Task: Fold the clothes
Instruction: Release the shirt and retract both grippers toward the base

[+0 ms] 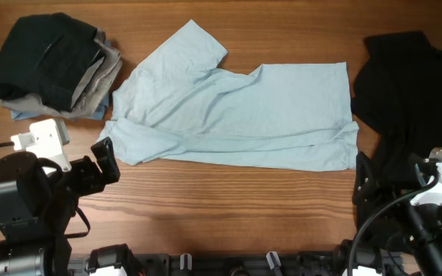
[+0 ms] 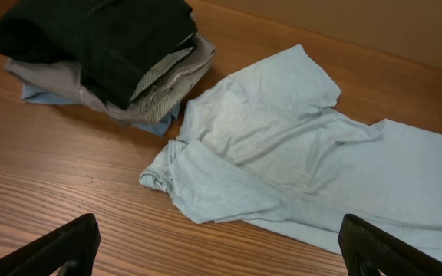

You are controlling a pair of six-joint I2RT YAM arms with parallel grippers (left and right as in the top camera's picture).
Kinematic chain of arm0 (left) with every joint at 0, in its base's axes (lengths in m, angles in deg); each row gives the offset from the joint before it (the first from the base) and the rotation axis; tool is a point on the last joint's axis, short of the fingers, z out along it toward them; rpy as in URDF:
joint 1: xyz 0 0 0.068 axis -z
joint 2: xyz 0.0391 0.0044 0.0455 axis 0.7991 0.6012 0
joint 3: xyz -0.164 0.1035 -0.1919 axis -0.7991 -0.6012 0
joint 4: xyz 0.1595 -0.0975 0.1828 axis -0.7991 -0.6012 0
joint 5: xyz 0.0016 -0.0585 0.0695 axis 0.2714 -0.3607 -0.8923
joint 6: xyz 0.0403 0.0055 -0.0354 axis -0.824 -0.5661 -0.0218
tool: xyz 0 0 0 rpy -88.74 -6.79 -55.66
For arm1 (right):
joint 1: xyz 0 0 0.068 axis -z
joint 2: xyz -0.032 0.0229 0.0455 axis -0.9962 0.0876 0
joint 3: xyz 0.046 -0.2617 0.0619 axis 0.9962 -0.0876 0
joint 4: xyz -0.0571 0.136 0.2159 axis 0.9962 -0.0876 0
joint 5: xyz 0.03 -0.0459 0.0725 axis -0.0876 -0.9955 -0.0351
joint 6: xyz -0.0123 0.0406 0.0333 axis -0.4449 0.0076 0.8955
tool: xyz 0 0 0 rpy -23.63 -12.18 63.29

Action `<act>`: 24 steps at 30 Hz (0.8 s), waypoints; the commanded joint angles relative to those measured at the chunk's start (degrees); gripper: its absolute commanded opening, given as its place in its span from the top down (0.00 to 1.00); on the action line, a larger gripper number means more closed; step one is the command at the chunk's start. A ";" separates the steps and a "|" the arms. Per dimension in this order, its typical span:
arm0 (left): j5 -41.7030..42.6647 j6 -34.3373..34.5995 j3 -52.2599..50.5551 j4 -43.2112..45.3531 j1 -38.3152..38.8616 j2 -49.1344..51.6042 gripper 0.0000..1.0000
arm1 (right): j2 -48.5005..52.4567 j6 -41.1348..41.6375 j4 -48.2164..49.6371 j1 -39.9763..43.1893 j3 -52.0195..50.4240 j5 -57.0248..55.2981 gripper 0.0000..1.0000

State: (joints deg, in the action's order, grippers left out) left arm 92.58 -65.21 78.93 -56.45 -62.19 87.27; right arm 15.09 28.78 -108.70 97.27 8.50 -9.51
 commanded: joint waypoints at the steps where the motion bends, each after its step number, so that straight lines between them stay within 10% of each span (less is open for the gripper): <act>1: -0.94 -0.50 -0.04 0.26 0.04 0.02 0.00 | -0.31 -0.50 -0.50 -0.24 -0.11 -1.03 0.00; 24: -0.70 -0.48 -0.07 2.78 0.04 0.02 0.00 | -0.31 -0.50 -2.38 -0.24 -0.11 -1.03 0.00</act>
State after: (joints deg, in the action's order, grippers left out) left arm 92.58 -65.21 78.93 -56.45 -62.19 87.27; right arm 15.09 28.78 -111.06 97.27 8.50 -9.73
